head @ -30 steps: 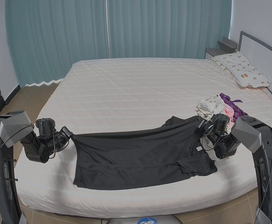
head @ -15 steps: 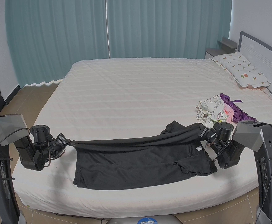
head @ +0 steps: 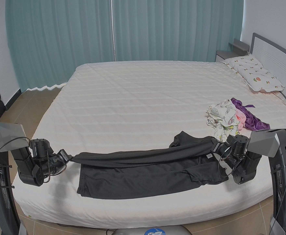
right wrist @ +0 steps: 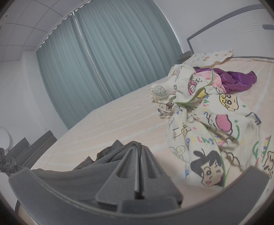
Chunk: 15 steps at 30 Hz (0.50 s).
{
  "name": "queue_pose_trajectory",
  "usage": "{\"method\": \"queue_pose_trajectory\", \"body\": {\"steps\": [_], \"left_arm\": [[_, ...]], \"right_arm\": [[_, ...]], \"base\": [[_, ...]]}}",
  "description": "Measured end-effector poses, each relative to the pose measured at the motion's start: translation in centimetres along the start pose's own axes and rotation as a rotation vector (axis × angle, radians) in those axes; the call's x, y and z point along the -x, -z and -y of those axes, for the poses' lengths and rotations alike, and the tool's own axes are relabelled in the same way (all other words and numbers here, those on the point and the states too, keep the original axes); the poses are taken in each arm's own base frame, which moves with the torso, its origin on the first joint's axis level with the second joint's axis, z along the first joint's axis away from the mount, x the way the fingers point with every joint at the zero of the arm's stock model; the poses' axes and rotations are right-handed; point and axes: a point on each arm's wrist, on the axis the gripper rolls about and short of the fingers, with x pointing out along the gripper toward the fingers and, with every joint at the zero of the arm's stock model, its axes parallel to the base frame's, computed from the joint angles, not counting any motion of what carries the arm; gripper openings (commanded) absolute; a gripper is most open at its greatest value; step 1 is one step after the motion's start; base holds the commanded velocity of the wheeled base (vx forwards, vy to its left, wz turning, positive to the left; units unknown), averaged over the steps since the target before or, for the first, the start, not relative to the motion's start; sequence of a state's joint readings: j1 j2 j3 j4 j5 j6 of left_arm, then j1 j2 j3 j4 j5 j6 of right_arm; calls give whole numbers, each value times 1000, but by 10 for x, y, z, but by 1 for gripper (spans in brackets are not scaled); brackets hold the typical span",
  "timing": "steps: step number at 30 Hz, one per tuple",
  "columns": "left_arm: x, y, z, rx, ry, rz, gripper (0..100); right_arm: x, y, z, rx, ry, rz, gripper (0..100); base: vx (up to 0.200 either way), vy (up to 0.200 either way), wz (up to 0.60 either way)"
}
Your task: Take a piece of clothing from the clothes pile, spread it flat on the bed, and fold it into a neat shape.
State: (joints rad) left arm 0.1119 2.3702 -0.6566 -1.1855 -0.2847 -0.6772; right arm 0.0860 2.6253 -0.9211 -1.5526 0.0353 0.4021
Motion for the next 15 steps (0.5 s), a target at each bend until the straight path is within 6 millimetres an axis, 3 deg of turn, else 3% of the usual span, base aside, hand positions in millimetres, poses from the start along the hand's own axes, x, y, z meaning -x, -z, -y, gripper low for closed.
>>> {"method": "queue_pose_trajectory", "body": {"steps": [15], "left_arm": [[-30, -46, 35, 1, 51, 132, 0]], "right_arm": [[-42, -30, -11, 0, 5, 105, 0]], "base": [[0, 0, 0]]}}
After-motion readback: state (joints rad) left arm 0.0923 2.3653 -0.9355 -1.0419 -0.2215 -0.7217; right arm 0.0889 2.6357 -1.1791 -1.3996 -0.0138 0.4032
